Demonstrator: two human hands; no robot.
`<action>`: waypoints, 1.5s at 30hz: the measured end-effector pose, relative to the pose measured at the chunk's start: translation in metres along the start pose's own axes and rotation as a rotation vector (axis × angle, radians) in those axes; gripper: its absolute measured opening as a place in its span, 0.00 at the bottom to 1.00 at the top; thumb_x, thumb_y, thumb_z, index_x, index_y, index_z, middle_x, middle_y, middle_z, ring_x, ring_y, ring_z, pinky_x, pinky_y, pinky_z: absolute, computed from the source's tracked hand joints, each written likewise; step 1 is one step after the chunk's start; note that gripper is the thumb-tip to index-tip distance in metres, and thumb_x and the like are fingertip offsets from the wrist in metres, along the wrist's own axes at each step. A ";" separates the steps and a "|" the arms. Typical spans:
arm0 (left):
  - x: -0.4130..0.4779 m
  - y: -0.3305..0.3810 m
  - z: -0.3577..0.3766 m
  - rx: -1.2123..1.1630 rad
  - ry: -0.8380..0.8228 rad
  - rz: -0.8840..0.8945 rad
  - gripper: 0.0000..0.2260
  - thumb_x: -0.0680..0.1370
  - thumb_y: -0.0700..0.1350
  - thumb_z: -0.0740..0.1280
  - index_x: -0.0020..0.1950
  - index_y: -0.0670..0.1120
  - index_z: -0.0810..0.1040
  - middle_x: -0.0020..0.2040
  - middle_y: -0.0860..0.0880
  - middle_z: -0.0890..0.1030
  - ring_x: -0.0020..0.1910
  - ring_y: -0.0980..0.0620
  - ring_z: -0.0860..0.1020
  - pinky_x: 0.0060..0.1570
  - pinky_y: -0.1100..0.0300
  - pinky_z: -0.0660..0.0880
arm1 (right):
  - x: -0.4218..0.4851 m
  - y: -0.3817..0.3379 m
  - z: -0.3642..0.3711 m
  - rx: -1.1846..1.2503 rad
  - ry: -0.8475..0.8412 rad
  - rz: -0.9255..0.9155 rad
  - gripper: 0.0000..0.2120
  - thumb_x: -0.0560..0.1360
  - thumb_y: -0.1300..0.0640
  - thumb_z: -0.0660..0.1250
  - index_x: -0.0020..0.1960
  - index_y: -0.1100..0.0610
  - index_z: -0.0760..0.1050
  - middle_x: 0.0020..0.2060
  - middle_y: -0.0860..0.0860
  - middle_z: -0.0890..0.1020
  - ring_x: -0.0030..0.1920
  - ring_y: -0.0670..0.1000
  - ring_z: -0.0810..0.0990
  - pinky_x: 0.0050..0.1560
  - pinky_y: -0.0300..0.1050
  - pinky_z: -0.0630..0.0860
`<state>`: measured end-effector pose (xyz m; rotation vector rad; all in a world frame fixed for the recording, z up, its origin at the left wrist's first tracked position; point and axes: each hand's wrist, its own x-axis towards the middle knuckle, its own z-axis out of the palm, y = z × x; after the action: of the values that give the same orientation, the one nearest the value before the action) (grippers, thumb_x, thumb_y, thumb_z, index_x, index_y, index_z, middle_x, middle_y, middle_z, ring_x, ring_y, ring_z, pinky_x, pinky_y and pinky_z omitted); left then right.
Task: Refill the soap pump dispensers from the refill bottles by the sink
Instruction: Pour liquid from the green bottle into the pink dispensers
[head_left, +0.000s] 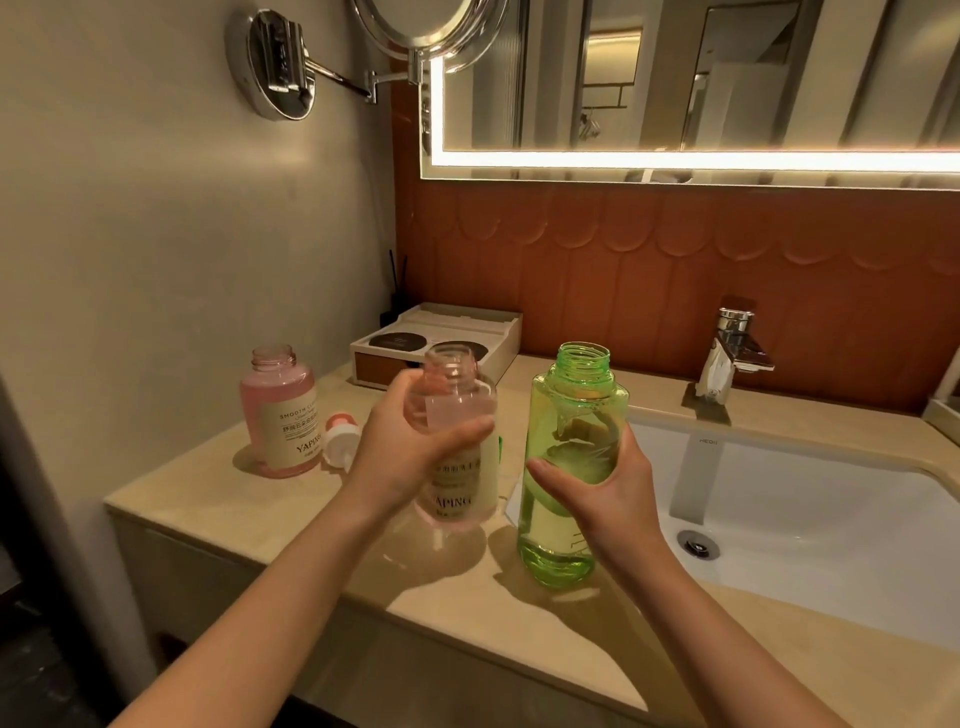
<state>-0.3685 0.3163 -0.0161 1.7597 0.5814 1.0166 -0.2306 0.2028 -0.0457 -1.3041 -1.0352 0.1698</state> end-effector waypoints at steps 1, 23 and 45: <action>-0.006 -0.006 0.002 0.018 -0.006 -0.016 0.27 0.58 0.59 0.74 0.53 0.56 0.71 0.51 0.54 0.79 0.51 0.55 0.78 0.45 0.60 0.73 | 0.000 0.000 -0.002 -0.003 0.002 0.000 0.26 0.58 0.52 0.77 0.51 0.43 0.70 0.47 0.42 0.79 0.46 0.34 0.78 0.42 0.26 0.73; -0.041 -0.043 0.050 -0.119 0.116 0.063 0.30 0.55 0.58 0.74 0.54 0.56 0.69 0.52 0.55 0.79 0.53 0.57 0.78 0.51 0.62 0.73 | -0.005 -0.015 -0.067 -0.309 -0.096 -0.033 0.35 0.57 0.45 0.75 0.62 0.51 0.70 0.49 0.41 0.78 0.49 0.37 0.77 0.44 0.26 0.72; -0.041 -0.043 0.059 -0.122 0.125 0.083 0.29 0.56 0.56 0.74 0.54 0.57 0.68 0.51 0.58 0.78 0.51 0.63 0.77 0.44 0.75 0.73 | 0.038 -0.054 -0.083 -0.919 -0.423 -0.270 0.43 0.58 0.32 0.71 0.69 0.44 0.63 0.57 0.44 0.77 0.56 0.47 0.76 0.53 0.55 0.76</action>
<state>-0.3381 0.2724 -0.0800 1.6326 0.5164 1.2018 -0.1739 0.1514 0.0280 -1.9689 -1.7507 -0.2887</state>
